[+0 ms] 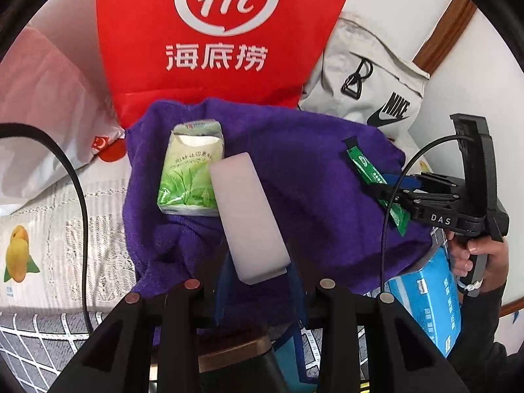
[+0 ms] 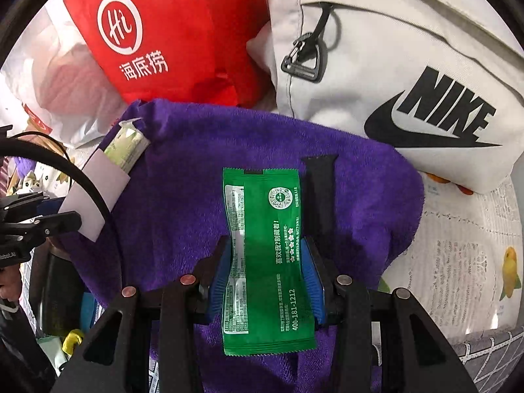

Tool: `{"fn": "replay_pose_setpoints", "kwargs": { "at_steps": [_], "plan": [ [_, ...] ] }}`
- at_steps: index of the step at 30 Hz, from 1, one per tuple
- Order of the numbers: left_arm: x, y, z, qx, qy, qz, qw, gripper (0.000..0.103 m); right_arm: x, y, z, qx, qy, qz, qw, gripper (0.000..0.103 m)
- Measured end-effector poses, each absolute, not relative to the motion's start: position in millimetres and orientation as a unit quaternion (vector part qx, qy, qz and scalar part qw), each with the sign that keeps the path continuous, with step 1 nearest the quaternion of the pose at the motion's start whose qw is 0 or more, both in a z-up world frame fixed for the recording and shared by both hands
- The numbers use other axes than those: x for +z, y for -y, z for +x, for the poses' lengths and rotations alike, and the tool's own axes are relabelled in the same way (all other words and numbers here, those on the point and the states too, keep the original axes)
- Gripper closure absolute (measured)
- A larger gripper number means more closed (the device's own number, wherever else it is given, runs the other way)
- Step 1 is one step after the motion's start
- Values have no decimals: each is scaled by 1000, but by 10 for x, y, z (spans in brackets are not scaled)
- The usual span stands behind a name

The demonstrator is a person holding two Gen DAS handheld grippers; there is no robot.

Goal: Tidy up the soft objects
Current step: 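Open both grippers to release the sachet and sponge block onto the towel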

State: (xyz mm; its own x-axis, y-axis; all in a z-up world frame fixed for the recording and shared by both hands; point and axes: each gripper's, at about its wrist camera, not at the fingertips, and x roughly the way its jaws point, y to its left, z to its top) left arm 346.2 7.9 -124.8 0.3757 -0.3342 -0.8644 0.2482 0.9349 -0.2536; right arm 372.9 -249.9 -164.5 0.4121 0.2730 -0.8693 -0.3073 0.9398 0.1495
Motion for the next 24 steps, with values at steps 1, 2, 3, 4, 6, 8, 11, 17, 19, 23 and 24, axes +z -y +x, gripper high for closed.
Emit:
{"fn": "replay_pose_setpoints", "kwargs": {
  "at_steps": [1, 2, 3, 4, 6, 8, 11, 17, 19, 23, 24],
  "plan": [
    [-1263, -70, 3466, -175, -532, -39, 827, 72, -1651, 2500, 3731, 173, -515, -16, 840, 60],
    [-1277, -65, 3470, -174, -533, -38, 827, 72, -1658, 2499, 3735, 174, -516, -16, 838, 60],
    [-1288, -57, 3476, -174, -535, -38, 826, 72, -1666, 2487, 3749, 175, -518, -17, 837, 60],
    [-1296, -52, 3479, -174, -536, -37, 825, 71, -1675, 2487, 3753, 176, -520, -17, 835, 60],
    [-1310, -53, 3474, -172, -539, -33, 824, 71, -1693, 2483, 3758, 176, -525, -16, 833, 60],
    [-1314, -23, 3481, -171, -540, -31, 824, 71, -1704, 2476, 3765, 179, -530, -13, 829, 59],
    [-1310, -16, 3475, -171, -545, -27, 821, 70, -1701, 2450, 3770, 180, -533, -11, 826, 58],
    [-1242, 12, 3431, -163, -545, -3, 823, 43, -1586, 2415, 3663, 168, -526, -29, 833, 54],
    [-1172, -3, 3409, -161, -541, -4, 826, 43, -1505, 2430, 3594, 166, -519, -29, 838, 54],
    [-1023, -89, 3297, -154, -534, -12, 831, 43, -1315, 2432, 3394, 169, -510, -32, 843, 54],
    [-981, -115, 3249, -153, -533, -15, 832, 43, -1257, 2431, 3328, 169, -505, -35, 845, 54]
  ]
}}
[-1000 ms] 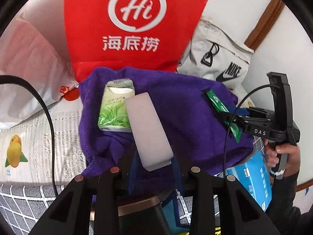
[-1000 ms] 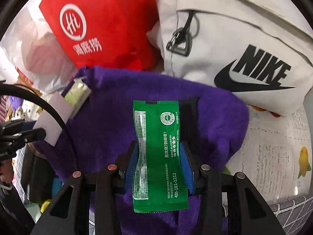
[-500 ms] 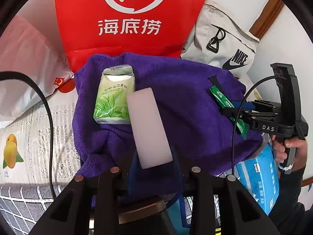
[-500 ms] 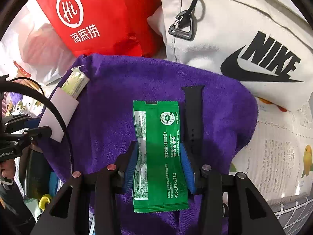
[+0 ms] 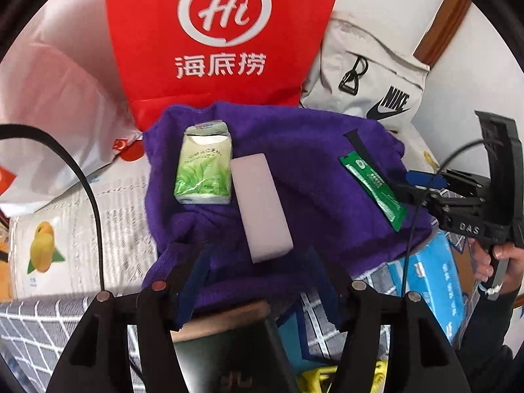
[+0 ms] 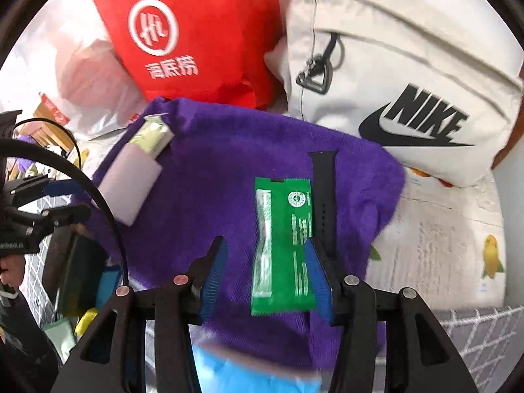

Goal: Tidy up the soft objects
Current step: 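Move the right gripper to the white printed packet while the left gripper reaches the white glove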

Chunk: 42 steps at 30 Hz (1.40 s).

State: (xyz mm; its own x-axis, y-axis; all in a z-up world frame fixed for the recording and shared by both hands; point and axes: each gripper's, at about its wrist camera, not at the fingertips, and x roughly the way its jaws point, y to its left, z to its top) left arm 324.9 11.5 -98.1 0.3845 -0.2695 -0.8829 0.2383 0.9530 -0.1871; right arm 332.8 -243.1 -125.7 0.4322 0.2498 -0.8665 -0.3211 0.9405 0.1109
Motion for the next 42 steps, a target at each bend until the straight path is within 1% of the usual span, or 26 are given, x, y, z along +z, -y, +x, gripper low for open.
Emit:
{"fn": "replay_pose_setpoints", "kwargs": {
  "at_steps": [6, 11, 14, 18, 23, 26, 30, 32, 34, 35, 36, 37, 42],
  "plan": [
    [-692, -318, 2807, -128, -512, -23, 849, 43, -905, 2475, 2698, 182, -468, -31, 864, 51],
    [-491, -402, 2321, -108, -486, -13, 867, 43, -775, 2458, 2077, 186, -448, -30, 874, 51],
    [-420, -412, 1973, -107, -474, -10, 874, 43, -808, 2441, 1666, 203, -446, -20, 871, 51],
    [-425, -384, 1584, -109, -470, -7, 876, 43, -920, 2381, 1162, 213, -449, -38, 867, 51],
    [-489, -355, 1183, -108, -469, -22, 876, 43, -1226, 2293, 675, 239, -460, -46, 854, 52],
    [-545, -292, 984, -113, -470, -21, 875, 43, -1458, 2298, 628, 233, -470, -30, 851, 60],
    [-652, -254, 803, -112, -478, -34, 870, 43, -1700, 2328, 686, 210, -475, -39, 854, 63],
    [-738, -226, 724, -119, -486, -38, 865, 43, -1826, 2347, 742, 211, -487, -28, 847, 66],
    [-802, -207, 660, -119, -492, -39, 861, 43, -1879, 2358, 748, 214, -477, -21, 852, 68],
    [-841, -199, 636, -119, -497, -39, 859, 43, -1883, 2350, 744, 219, -469, -21, 855, 71],
    [-867, -198, 621, -119, -500, -41, 857, 43, -1896, 2339, 746, 223, -467, -19, 855, 79],
    [-888, -201, 610, -118, -503, -43, 855, 43, -1901, 2346, 745, 224, -467, -16, 855, 81],
    [-943, -259, 530, -109, -503, -43, 856, 43, -1816, 2429, 666, 231, -460, 3, 857, 81]
  ]
}}
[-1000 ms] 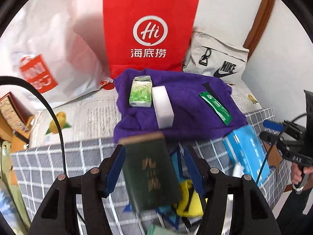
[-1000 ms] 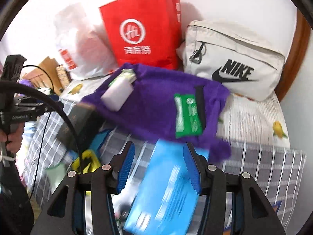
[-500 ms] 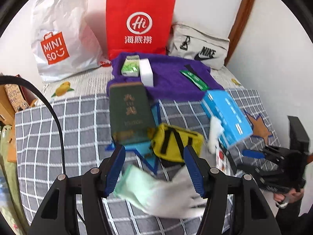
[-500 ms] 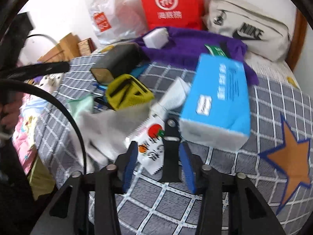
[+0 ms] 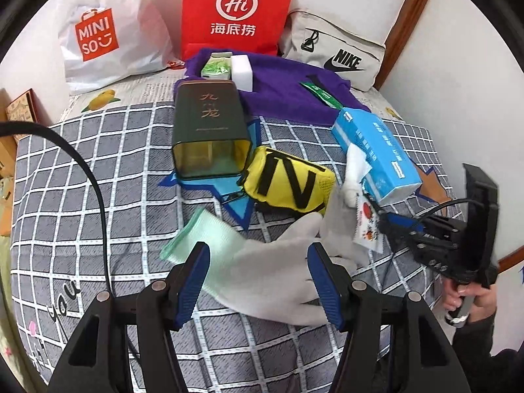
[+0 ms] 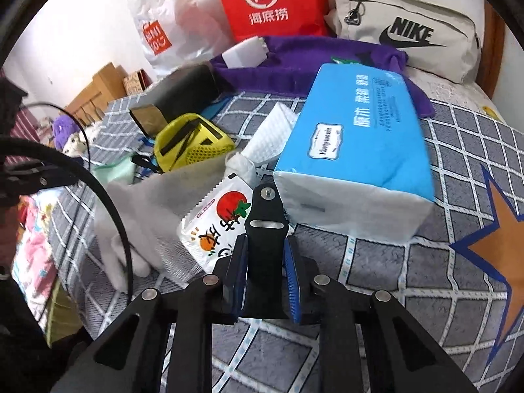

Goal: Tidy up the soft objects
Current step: 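Move the right gripper to the white printed packet while the left gripper reaches the white glove, then close the left gripper on the white glove with mint cuff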

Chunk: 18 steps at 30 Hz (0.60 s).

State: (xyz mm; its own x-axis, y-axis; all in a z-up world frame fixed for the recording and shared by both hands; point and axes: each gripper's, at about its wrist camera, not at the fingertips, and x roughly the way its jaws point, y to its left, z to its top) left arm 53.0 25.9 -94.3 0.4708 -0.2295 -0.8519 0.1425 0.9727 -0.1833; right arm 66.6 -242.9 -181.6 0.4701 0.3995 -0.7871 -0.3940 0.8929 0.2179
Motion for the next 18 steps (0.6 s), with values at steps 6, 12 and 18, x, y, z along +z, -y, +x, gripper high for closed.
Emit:
{"fn": "replay_pose_setpoints", "kwargs": {
  "at_steps": [6, 12, 18],
  "plan": [
    [-1105, -316, 484, -97, -511, -36, 853, 32, -1692, 2546, 535, 228, -452, 17, 862, 81],
    [-1376, -193, 521, -100, -519, 1, 849, 24, -1659, 2601, 451, 224, -449, 20, 865, 81],
    [-1596, 56, 564, -84, -523, 52, 846, 24, -1719, 2620, 433, 216, -456, 13, 863, 81]
  ]
}}
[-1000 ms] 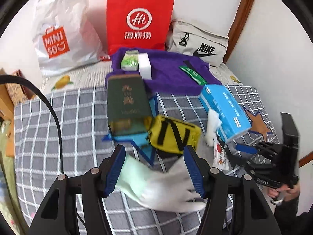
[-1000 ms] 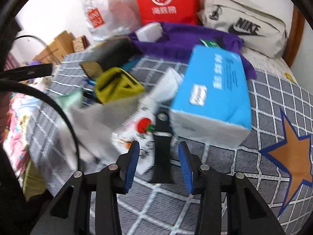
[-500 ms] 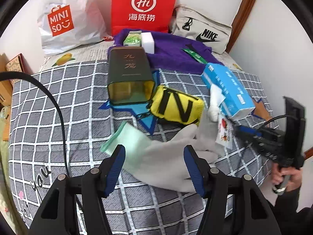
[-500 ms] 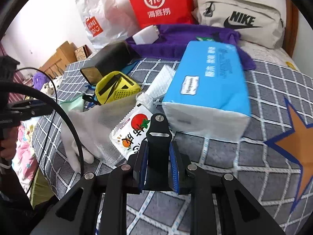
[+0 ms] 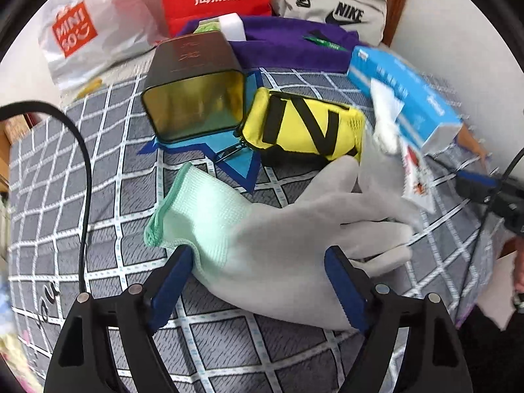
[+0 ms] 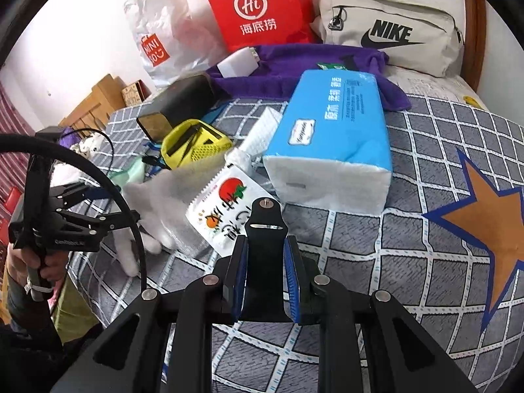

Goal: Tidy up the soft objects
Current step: 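Close the left gripper on the white glove with mint cuff, then carry the white glove over the purple towel with the left gripper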

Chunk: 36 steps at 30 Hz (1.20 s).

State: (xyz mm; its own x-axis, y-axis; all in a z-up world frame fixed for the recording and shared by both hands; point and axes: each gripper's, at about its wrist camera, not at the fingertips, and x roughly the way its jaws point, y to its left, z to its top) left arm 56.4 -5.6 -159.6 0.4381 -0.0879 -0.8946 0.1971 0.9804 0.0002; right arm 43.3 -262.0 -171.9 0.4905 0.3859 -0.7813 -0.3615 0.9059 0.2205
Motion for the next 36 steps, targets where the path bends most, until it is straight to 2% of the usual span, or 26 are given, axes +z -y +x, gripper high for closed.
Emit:
{"fn": "replay_pose_setpoints", "kwargs": {
  "at_steps": [1, 2, 3, 4, 5, 6, 7, 8, 20, 36],
  "plan": [
    [-1601, 81, 557, -81, -518, 59, 850, 34, -1730, 2621, 433, 214, -457, 13, 863, 81],
    [-1593, 95, 548, -79, -510, 60, 854, 39, -1739, 2621, 434, 213, -459, 13, 863, 81],
    [-1585, 93, 540, -73, -503, 60, 859, 49, -1746, 2623, 434, 213, -460, 12, 862, 81],
    [-1576, 82, 535, -68, -500, 61, 861, 63, -1746, 2621, 432, 212, -460, 10, 862, 81],
    [-1557, 65, 529, -66, -497, 61, 863, 70, -1743, 2613, 427, 212, -459, 7, 863, 81],
    [-1538, 37, 525, -66, -495, 58, 865, 83, -1739, 2607, 423, 212, -458, 5, 863, 81],
    [-1517, -1, 520, -68, -495, 51, 865, 91, -1737, 2607, 422, 212, -458, 5, 863, 81],
    [-1499, -48, 525, -78, -496, 37, 864, 94, -1734, 2607, 421, 210, -458, 5, 864, 81],
    [-1102, -314, 391, -124, -455, -43, 881, 95, -1524, 2573, 362, 215, -439, -4, 873, 81],
    [-477, -568, 539, -136, -406, -64, 902, 95, -1036, 2503, 575, 231, -405, -3, 885, 81]
  ]
}}
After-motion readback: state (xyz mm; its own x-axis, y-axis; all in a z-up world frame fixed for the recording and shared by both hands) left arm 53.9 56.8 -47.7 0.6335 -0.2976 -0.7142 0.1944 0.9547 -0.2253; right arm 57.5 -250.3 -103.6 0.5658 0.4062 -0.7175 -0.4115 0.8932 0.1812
